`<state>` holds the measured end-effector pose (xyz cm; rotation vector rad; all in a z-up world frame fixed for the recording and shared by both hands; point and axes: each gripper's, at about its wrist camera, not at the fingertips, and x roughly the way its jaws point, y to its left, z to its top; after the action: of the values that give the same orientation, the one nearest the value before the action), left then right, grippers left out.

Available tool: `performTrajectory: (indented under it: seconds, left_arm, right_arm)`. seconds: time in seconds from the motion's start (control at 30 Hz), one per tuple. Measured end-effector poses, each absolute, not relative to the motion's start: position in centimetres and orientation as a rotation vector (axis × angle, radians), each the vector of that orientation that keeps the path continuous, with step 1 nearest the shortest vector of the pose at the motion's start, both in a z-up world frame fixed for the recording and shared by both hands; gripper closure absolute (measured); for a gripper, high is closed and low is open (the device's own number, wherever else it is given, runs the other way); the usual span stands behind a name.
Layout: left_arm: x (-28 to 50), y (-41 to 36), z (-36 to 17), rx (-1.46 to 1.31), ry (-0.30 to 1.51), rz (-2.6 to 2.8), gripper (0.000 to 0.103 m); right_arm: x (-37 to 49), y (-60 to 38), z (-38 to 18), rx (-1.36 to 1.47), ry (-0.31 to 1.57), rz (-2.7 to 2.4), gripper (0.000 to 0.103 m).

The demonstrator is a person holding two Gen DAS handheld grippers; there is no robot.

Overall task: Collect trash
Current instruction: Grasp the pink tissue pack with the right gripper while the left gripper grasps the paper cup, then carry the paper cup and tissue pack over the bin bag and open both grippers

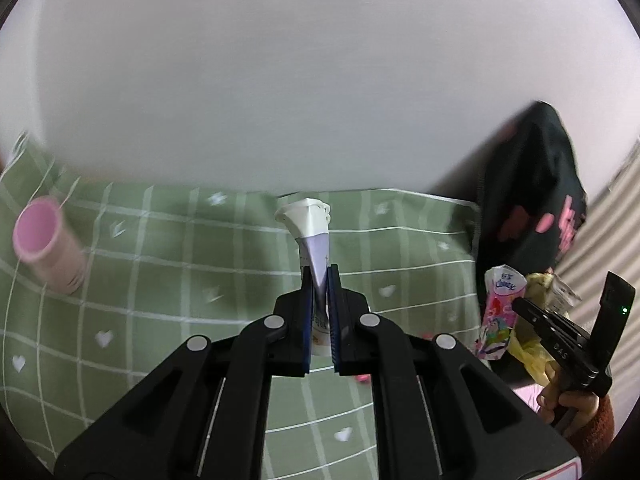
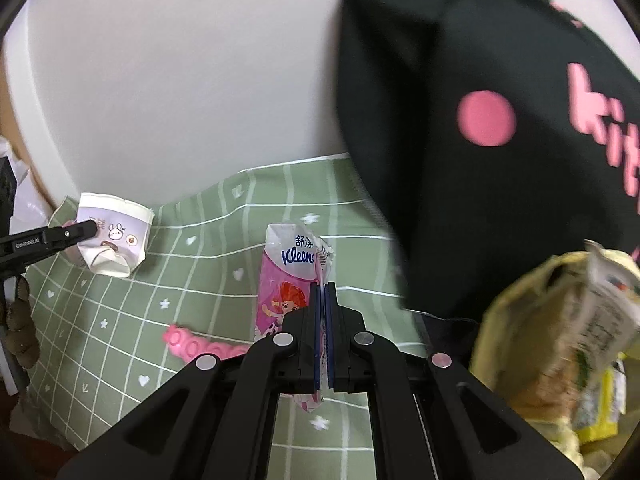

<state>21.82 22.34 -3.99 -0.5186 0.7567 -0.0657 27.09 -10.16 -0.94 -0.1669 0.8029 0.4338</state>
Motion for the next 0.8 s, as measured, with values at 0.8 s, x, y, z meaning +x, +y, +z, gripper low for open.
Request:
performTrajectory:
  seconds: [0.8]
  left_arm:
    - [27.6,-0.2,9.7,-0.148,0.581,-0.605,0.096]
  right_arm:
    - [21.9,-27.7,9.5,-0.025,0.524,0.04,0.099]
